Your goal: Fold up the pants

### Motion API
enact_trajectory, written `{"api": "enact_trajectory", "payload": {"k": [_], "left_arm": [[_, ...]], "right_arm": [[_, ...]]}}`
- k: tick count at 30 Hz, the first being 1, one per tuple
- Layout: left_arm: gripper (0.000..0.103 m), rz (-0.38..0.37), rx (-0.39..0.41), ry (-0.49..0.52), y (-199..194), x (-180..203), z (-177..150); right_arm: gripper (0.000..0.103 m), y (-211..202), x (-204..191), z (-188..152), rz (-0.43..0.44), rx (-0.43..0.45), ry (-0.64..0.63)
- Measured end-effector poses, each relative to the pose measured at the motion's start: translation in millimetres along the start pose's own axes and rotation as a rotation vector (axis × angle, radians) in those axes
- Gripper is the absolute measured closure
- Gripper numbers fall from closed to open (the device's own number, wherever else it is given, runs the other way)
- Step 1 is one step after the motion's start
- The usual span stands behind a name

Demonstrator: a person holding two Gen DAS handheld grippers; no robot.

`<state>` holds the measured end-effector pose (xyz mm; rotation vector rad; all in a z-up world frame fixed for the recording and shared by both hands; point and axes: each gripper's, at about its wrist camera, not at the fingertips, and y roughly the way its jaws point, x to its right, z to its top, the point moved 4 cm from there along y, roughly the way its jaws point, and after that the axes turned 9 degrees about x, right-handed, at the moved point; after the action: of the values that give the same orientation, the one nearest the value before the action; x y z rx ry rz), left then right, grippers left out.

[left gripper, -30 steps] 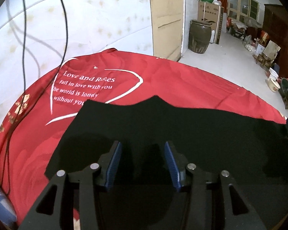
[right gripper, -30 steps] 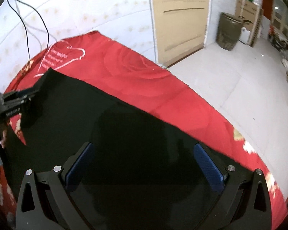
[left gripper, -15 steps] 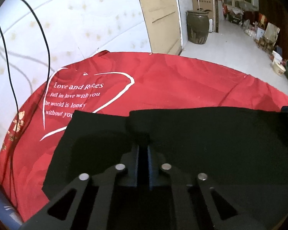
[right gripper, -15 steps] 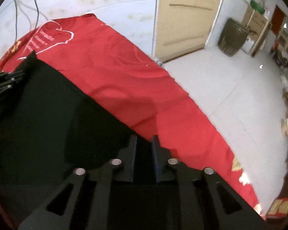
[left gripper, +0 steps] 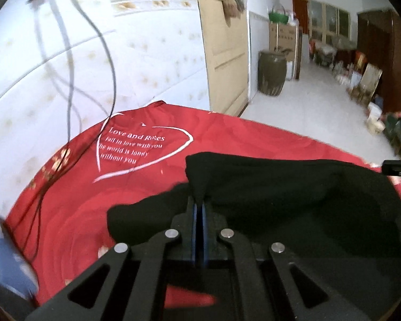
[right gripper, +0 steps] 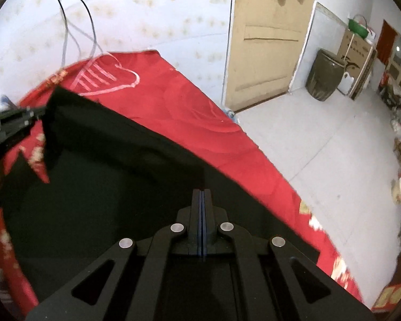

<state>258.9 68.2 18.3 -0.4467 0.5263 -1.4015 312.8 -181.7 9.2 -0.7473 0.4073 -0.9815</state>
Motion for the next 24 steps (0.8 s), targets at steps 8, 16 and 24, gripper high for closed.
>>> {"api": "enact_trajectory", "payload": {"k": [8, 16, 24], "left_arm": [[0.098, -0.076, -0.087, -0.066, -82, 16, -94], [0.098, -0.077, -0.275, -0.158, -114, 12, -162], [0.076, -0.043, -0.181, -0.145, -84, 2, -99]], "right_arm": [[0.102, -46, -18, -37, 0.097, -0.014, 0.226], [0.043, -53, -22, -85, 0.121, -0.024, 0.54], [0.043, -51, -5, -69, 0.127, 0.046, 0.635]]}}
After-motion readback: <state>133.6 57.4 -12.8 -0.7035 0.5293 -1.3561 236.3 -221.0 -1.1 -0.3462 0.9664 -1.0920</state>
